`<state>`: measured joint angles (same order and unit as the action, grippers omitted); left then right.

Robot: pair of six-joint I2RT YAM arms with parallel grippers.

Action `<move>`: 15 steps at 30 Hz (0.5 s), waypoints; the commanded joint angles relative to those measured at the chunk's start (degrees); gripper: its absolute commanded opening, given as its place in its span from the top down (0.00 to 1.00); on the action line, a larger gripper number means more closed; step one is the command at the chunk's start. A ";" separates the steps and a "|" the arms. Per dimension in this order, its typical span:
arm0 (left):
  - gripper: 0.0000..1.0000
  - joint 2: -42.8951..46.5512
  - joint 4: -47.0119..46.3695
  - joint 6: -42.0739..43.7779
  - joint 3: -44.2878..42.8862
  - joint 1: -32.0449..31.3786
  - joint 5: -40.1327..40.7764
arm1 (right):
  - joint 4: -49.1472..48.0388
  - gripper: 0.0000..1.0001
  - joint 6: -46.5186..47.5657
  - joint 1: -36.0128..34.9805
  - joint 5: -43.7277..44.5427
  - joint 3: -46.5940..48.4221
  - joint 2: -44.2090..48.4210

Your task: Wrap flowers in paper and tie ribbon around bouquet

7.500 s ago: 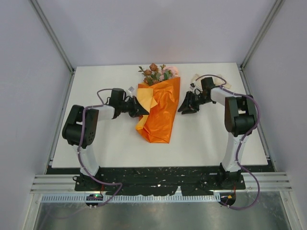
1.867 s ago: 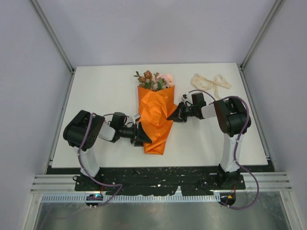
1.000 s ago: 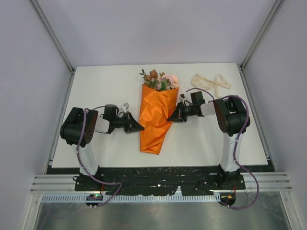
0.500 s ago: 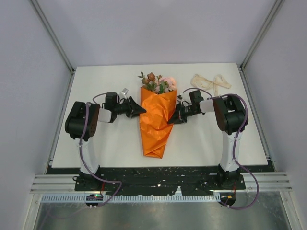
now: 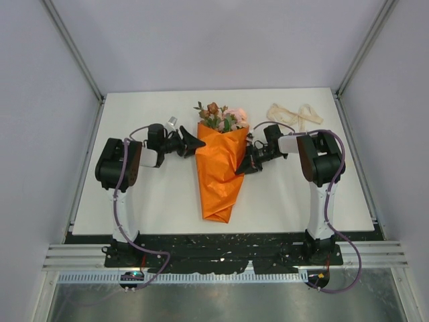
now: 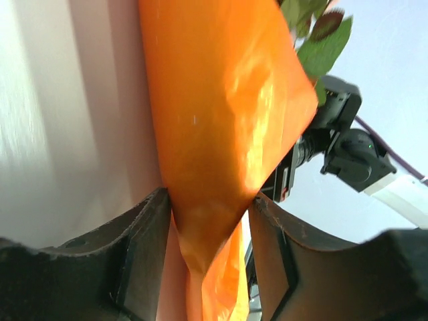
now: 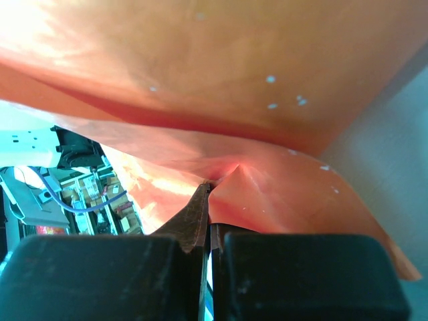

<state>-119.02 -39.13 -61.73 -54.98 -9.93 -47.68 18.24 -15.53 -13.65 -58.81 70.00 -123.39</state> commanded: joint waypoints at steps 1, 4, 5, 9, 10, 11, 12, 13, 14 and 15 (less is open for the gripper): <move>0.47 -3.93 -4.28 -2.60 -6.71 0.35 1.97 | 5.57 0.95 5.68 0.38 4.93 0.49 -2.29; 0.67 -5.95 -5.07 -3.13 -10.05 0.44 2.33 | 6.19 0.95 5.77 0.47 4.75 1.02 -2.81; 0.89 -6.39 -5.42 -3.39 -10.75 0.44 2.68 | 6.11 0.95 5.69 0.38 4.84 1.37 -2.73; 0.99 -5.00 -3.59 -2.78 -11.38 0.53 1.81 | 2.35 0.95 2.09 0.38 4.67 1.29 -2.82; 0.82 -4.21 -2.36 -2.69 -10.94 0.70 0.58 | -0.63 0.95 -0.18 0.38 4.67 1.02 -2.56; 0.59 -3.16 -2.18 -3.12 -9.46 0.97 -0.39 | -2.05 0.95 -1.77 0.29 4.84 0.24 -2.29; 0.50 -1.32 -2.17 -3.74 -6.66 1.23 -1.00 | -4.85 0.95 -4.13 0.38 5.02 -0.12 -1.94; 0.43 0.79 -2.26 -3.92 -3.85 1.32 -1.79 | -5.92 0.95 -5.12 0.38 5.28 -0.65 -1.76; 0.38 2.81 -1.91 -3.05 0.71 1.32 -3.89 | -8.11 0.95 -6.78 0.29 5.63 -0.83 -1.24; 0.37 5.27 -1.04 -2.34 4.49 1.23 -5.13 | -9.35 0.95 -8.45 0.38 6.24 -1.52 -0.89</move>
<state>-122.85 -40.38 -65.28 -60.64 -9.30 -47.48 17.47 -18.41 -13.28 -59.40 70.41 -124.18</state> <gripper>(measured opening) 0.596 0.058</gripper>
